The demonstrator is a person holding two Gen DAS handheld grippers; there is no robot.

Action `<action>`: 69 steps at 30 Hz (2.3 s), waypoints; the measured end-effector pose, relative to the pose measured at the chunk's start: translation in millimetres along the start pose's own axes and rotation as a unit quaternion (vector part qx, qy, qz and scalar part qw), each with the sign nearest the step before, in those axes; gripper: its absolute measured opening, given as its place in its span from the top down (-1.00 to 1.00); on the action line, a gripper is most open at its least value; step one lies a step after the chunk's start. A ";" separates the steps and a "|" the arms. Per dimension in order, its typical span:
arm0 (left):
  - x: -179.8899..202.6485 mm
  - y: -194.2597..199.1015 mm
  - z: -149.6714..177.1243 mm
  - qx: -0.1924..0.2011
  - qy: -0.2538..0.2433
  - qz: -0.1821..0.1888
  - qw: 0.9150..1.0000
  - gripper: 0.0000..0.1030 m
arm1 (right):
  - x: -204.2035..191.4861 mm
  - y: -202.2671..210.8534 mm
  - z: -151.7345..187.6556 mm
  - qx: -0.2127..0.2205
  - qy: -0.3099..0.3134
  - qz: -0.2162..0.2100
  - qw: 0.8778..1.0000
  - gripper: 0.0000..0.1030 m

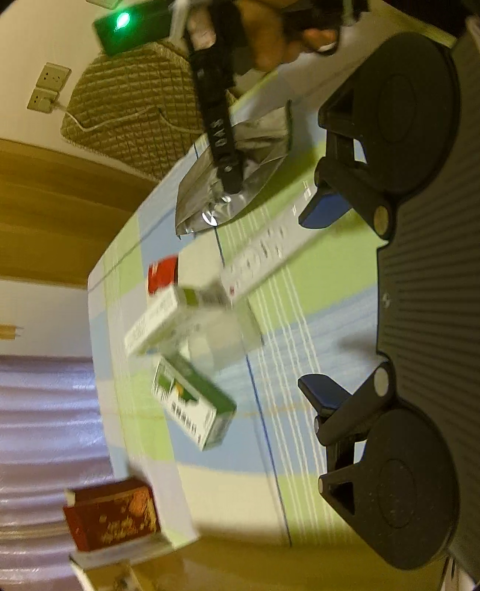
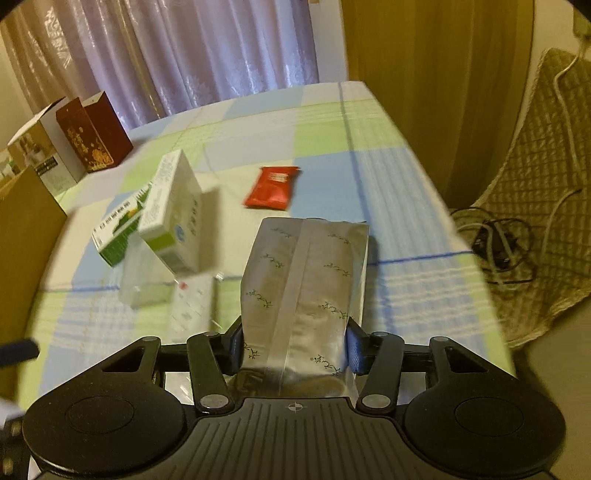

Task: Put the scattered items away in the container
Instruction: 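Grasp the silver foil bag with the right tool, then grasp the white remote in plastic with the left tool while the right tool holds the foil bag, then lift the remote and foil bag toward the cardboard box with both tools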

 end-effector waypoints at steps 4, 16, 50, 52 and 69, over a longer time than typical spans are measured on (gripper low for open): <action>24.3 -17.0 -3.0 -0.014 0.021 0.021 0.999 -0.61 | 15.0 15.5 12.4 0.011 -0.008 -0.004 1.000 -0.05; 66.1 -57.3 -3.4 -0.050 -0.012 -0.005 0.999 -0.32 | 20.5 16.8 27.6 0.017 -0.004 -0.010 1.000 -0.06; 4.8 -10.1 56.4 -0.058 -0.083 -0.002 0.995 0.34 | -31.1 7.4 71.3 -0.001 0.045 -0.014 0.999 -0.42; 2.5 -7.9 59.5 -0.057 -0.082 -0.003 0.995 0.34 | -30.4 6.2 70.7 0.002 0.043 -0.014 0.999 -0.42; -15.2 41.6 77.4 -0.050 -0.061 -0.009 0.997 0.35 | -73.7 42.3 99.0 0.009 0.041 -0.014 0.999 0.00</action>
Point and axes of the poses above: each gripper's, at about its wrist camera, not at the fingertips, and y roughly against the way its jaws point, x to its right, z to its underside, the point moved 3 cm from there along -y, roughly the way its jaws point, and after that the axes turned 15 degrees about -z, right-handed, at the moved point
